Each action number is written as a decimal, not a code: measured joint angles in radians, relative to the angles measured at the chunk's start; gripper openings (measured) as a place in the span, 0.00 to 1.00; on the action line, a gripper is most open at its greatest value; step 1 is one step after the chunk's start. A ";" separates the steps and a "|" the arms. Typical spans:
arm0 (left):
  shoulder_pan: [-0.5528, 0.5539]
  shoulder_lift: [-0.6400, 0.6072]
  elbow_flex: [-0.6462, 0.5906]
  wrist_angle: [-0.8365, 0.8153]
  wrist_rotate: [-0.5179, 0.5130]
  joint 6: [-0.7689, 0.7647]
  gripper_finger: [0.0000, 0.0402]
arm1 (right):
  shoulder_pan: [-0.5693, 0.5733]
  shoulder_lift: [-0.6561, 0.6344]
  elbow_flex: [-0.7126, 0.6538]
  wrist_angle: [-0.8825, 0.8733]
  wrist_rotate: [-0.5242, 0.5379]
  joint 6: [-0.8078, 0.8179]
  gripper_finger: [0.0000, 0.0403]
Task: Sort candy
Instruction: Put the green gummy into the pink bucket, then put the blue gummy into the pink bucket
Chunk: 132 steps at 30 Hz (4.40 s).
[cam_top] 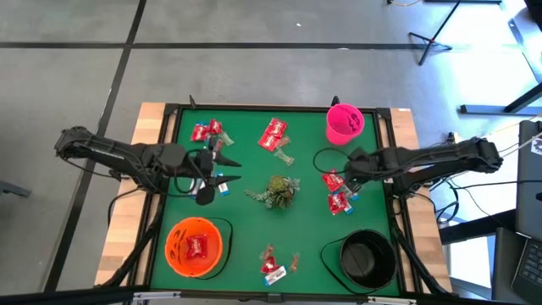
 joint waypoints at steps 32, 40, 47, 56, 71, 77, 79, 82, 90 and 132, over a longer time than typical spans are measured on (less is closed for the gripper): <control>-0.030 0.000 0.000 -0.007 -0.002 -0.025 0.37 | 0.000 -0.102 -0.362 0.381 -0.119 0.177 0.33; -0.030 0.000 0.000 -0.008 -0.010 -0.026 0.37 | 0.000 -0.101 -0.363 0.376 -0.079 0.177 0.12; -0.030 0.000 0.000 -0.008 -0.010 -0.026 0.37 | 0.000 -0.101 -0.363 0.376 -0.079 0.176 0.03; -0.030 0.000 0.000 -0.008 -0.010 -0.029 0.37 | 0.000 -0.101 -0.265 0.326 -0.022 0.147 0.01; -0.030 0.000 0.000 -0.008 -0.031 -0.033 0.37 | -0.001 -0.101 0.087 0.195 0.418 -0.050 0.00; -0.030 0.000 0.000 -0.009 -0.031 -0.034 0.37 | -0.050 -0.101 0.113 0.205 0.547 -0.133 0.00; -0.030 0.000 0.000 -0.008 -0.032 -0.036 0.37 | -0.099 -0.101 0.113 0.215 0.533 -0.170 0.00; -0.030 0.000 0.000 -0.008 -0.033 -0.053 0.37 | -0.183 -0.101 0.113 0.270 0.488 -0.252 0.00; -0.029 0.000 0.000 -0.008 -0.033 -0.059 0.37 | -0.455 -0.101 0.113 0.514 0.244 -0.553 0.00; -0.030 0.000 0.000 -0.027 -0.067 -0.094 0.37 | -0.280 -0.156 0.035 0.242 -0.260 -0.358 0.25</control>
